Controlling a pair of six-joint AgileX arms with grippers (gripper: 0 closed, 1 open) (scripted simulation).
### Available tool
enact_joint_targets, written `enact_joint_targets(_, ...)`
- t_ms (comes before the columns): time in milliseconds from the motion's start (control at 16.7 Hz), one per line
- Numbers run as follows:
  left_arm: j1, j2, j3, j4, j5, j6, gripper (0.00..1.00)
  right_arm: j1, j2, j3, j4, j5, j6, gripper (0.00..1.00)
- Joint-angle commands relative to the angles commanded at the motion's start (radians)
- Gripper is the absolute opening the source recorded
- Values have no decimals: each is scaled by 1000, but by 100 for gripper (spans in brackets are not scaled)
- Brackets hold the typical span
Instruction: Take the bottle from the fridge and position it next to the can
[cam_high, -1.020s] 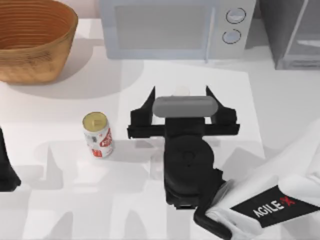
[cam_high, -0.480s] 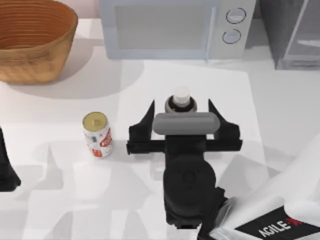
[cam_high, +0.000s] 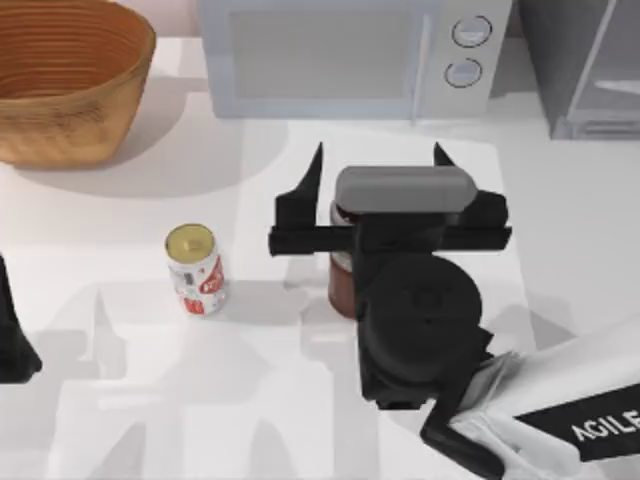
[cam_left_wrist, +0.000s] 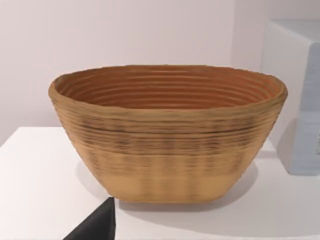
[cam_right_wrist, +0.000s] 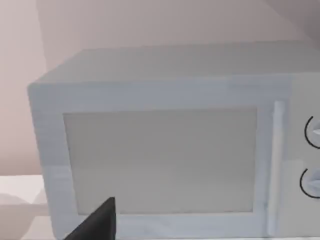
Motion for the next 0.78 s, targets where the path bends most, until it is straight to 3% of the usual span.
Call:
enact_joint_targets(360,0,0,0,0,0,0,100,-254,-498,-116,-212,-294,-14,100)
enact_joint_targets(780,0,0,0,0,0,0,100,-630,-1275,-399,-681,-676,-17,100)
